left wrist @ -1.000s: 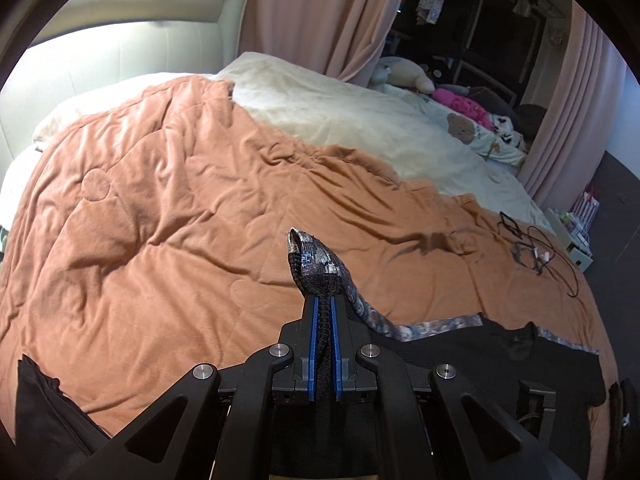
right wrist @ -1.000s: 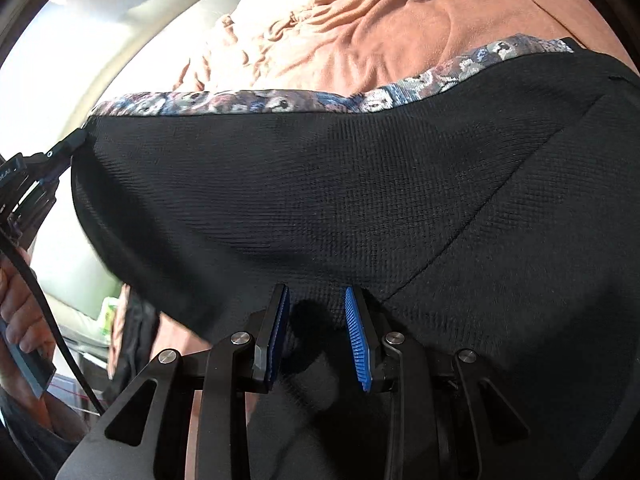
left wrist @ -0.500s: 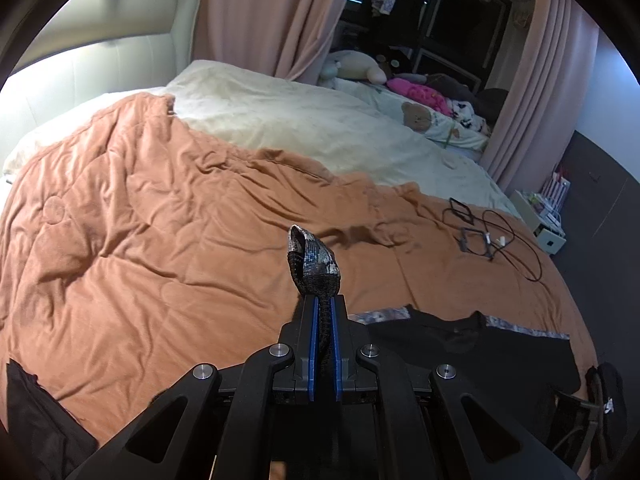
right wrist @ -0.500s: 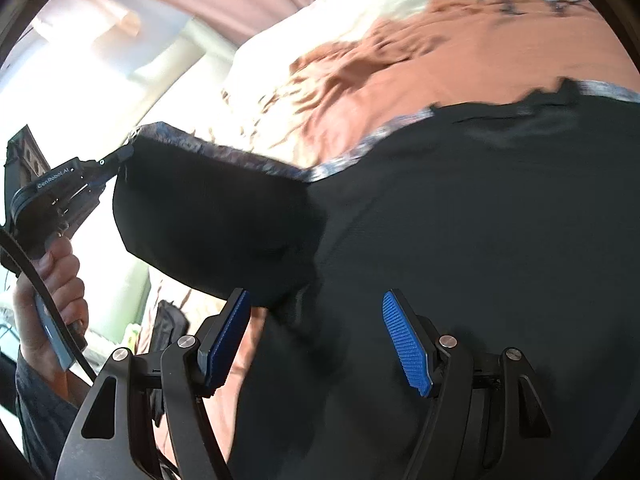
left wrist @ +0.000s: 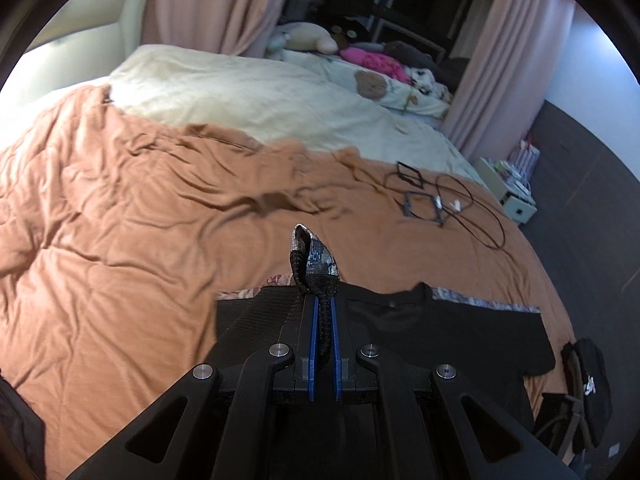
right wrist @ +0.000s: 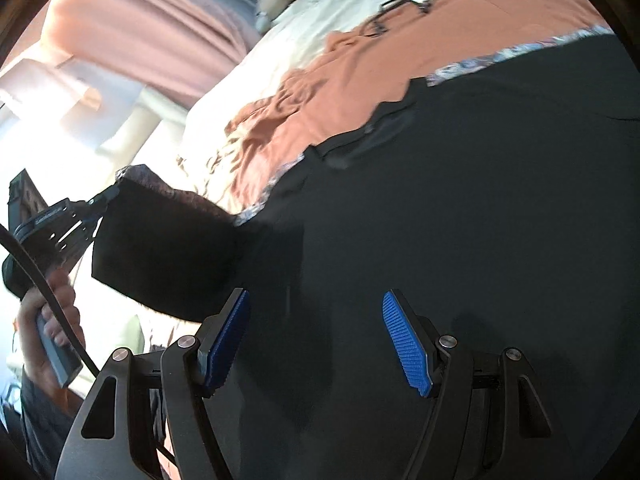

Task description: Fold small clothes

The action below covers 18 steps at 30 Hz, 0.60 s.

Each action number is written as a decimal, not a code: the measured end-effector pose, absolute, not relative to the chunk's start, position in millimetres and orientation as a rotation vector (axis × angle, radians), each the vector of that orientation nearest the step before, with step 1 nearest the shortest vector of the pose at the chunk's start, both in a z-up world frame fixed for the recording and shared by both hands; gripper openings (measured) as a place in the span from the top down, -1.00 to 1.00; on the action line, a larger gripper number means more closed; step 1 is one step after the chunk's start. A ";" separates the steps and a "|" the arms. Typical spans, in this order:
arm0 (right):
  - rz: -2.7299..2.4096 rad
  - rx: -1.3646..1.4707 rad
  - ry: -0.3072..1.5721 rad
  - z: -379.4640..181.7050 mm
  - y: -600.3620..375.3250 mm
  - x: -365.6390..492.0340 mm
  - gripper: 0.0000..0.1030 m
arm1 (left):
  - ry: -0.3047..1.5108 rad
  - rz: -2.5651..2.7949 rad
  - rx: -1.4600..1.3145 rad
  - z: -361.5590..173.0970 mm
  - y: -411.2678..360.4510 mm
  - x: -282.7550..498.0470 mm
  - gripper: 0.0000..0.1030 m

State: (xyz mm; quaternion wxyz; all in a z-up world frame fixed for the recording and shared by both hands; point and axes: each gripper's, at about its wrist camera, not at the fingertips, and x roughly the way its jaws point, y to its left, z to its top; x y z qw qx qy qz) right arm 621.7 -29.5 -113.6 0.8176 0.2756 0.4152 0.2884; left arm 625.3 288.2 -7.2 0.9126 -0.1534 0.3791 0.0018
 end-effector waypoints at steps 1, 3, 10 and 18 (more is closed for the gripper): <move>0.605 0.601 0.887 -117.9 -36.5 621.7 -0.30 | 0.786 -0.008 -0.318 -9.4 282.9 628.8 0.88; 0.581 0.622 0.890 -124.2 -46.8 621.7 -0.30 | 0.796 -0.028 -0.329 -15.8 273.0 636.0 0.88; 0.536 0.643 0.923 -131.9 -55.7 618.7 -0.30 | 0.877 -0.116 -0.359 -53.8 240.3 660.4 0.87; 0.583 0.619 0.921 -129.2 -41.1 628.6 -0.30 | 0.936 -0.086 -0.358 -72.4 248.0 660.4 0.02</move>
